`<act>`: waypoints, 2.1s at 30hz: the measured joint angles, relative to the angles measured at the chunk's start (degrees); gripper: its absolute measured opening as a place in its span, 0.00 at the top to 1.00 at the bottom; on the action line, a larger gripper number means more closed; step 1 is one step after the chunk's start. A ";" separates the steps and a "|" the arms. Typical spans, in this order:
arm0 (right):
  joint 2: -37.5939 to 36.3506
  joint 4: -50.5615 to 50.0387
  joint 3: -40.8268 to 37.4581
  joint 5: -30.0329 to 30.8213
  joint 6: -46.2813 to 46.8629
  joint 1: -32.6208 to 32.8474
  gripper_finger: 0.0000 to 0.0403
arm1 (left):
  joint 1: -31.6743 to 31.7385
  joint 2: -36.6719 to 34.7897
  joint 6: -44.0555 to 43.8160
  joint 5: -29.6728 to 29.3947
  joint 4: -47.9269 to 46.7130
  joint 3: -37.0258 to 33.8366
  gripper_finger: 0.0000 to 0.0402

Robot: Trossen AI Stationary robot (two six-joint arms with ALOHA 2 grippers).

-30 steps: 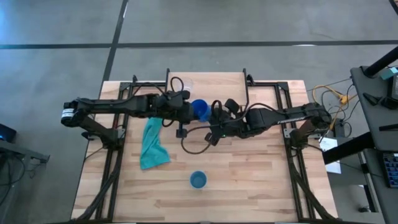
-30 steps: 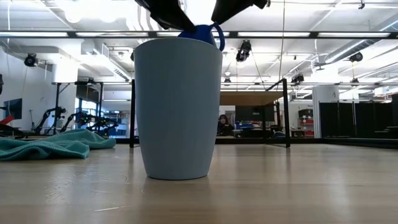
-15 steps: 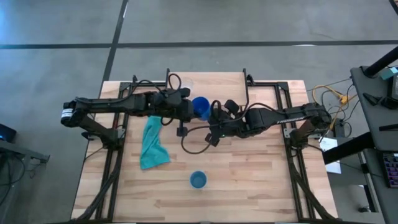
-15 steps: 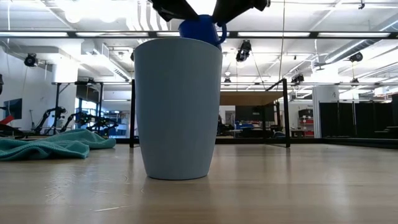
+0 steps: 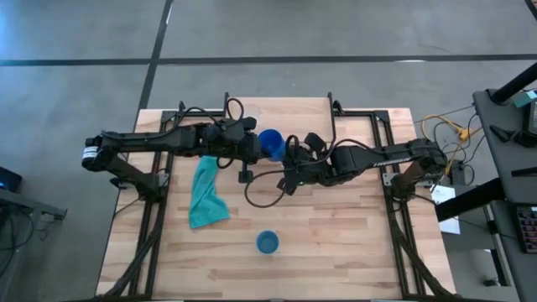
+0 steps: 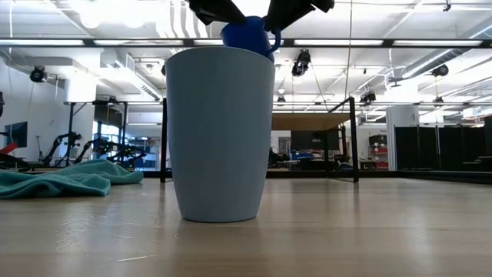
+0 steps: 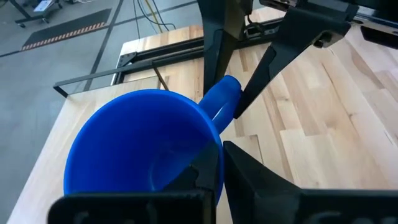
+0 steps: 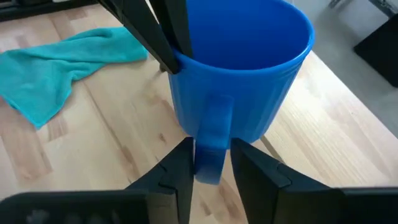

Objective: Stack small to large cups/mugs on shelf
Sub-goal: Put the blue mug on the shelf

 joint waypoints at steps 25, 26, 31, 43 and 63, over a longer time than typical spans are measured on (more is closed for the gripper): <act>-0.23 2.38 -1.57 4.25 -3.53 -0.09 0.89 | 0.00 -0.15 0.31 -4.14 1.60 0.04 1.00; -0.27 2.38 -1.55 4.23 -3.53 -0.09 0.89 | 0.00 -0.15 0.34 -4.27 1.59 0.11 1.00; -0.34 2.44 -1.51 4.31 -3.50 -0.07 0.89 | 0.02 -0.13 0.05 -4.73 1.62 0.37 0.95; -0.59 2.52 -1.40 7.79 -3.52 -0.08 0.90 | -0.28 -1.33 -0.24 -5.05 6.82 0.37 0.70; -2.12 13.59 -1.89 13.92 7.17 -5.49 0.90 | -0.33 -15.89 -6.81 -9.10 12.35 0.42 0.69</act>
